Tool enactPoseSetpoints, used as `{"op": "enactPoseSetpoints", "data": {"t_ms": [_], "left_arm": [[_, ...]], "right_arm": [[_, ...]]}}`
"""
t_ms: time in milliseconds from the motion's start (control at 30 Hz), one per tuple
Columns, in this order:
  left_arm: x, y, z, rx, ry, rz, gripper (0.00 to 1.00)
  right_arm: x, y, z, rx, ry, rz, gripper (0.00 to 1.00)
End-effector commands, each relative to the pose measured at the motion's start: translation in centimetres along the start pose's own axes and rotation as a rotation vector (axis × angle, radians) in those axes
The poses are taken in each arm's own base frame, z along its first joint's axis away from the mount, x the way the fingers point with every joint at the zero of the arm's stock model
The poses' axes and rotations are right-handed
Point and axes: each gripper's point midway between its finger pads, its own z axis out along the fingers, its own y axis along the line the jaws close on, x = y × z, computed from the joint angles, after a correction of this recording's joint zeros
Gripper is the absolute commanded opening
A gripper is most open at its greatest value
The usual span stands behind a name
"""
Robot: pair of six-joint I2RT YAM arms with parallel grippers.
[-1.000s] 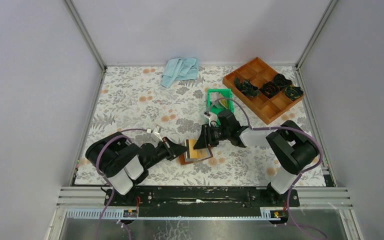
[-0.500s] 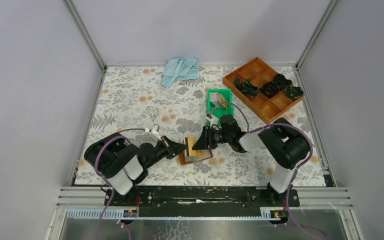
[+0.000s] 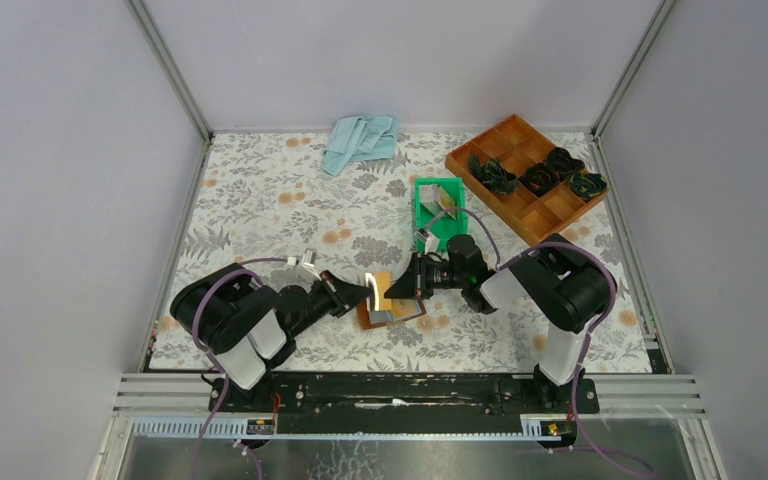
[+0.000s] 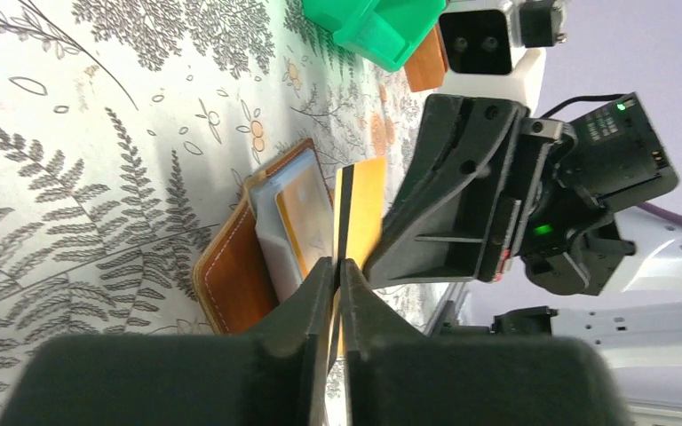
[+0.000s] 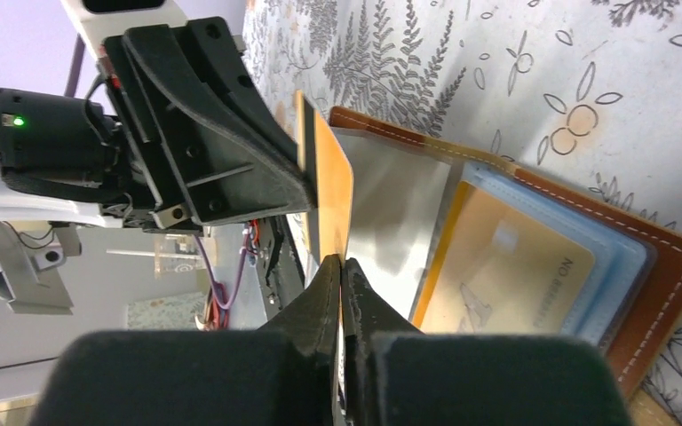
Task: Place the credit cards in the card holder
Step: Pick up the credit card from the storage box.
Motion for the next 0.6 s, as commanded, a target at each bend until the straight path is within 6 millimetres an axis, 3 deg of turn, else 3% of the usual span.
{"op": "enactPoseSetpoints", "data": {"t_ms": [0,100,233,567], "left_arm": [[1.0,0.6,-2.6,-0.006,0.011,-0.006,0.18],[1.0,0.9,-2.9,-0.018,0.003,-0.005,0.29],[0.9,1.0,-3.1,-0.023,-0.002,-0.001,0.35],[1.1,1.6,-3.7,-0.044,0.0,-0.001,0.36]], "right_arm": [[-0.2,2.6,0.4,-0.102,-0.002,-0.056,0.0],[-0.2,2.6,0.2,-0.097,-0.002,-0.056,0.0],[-0.3,2.7,0.0,-0.074,-0.003,-0.072,0.0],[-0.3,0.6,-1.0,0.112,0.009,-0.122,0.0]]}}
